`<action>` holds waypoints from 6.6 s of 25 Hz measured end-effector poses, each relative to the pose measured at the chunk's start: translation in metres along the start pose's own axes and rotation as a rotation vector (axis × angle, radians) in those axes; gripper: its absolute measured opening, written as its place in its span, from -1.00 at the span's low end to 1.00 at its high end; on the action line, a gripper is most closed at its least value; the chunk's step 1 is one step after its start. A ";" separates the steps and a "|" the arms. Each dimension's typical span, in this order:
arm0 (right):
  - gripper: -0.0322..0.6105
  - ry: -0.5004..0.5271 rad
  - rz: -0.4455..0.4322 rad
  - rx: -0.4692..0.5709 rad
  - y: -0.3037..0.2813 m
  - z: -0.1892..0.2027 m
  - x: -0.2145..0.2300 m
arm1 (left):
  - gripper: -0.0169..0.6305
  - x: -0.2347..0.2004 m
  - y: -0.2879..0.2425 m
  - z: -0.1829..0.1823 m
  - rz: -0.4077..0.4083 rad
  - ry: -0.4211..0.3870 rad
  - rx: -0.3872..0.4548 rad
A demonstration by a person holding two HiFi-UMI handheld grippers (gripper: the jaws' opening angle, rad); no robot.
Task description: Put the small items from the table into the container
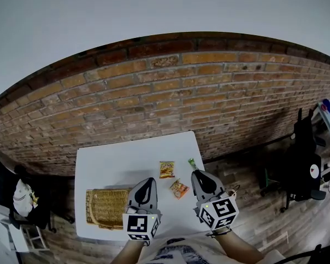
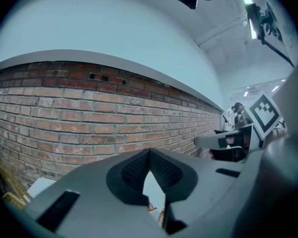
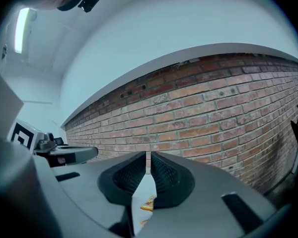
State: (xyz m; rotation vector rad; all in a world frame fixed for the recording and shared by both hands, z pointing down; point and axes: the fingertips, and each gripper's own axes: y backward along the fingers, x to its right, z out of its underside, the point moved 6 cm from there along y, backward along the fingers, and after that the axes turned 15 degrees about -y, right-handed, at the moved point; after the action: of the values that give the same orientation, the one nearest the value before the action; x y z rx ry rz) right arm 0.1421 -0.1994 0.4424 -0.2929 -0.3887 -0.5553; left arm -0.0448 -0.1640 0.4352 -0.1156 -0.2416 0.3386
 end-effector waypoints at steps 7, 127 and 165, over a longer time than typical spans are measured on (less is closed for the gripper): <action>-0.67 0.013 0.011 -0.027 -0.010 0.004 0.011 | -0.80 -0.003 -0.010 -0.002 0.009 -0.006 0.003; -0.69 0.167 0.229 -0.494 -0.066 0.138 0.120 | -0.80 -0.008 0.008 0.022 0.004 -0.008 -0.077; -0.70 0.276 -0.002 -0.329 -0.012 0.131 -0.145 | -0.80 -0.110 0.237 0.036 -0.218 -0.011 -0.015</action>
State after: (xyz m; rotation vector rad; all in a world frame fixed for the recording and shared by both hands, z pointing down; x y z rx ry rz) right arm -0.0146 -0.0951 0.4982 -0.5247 -0.0285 -0.6524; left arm -0.2292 0.0234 0.4103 -0.1008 -0.2650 0.1205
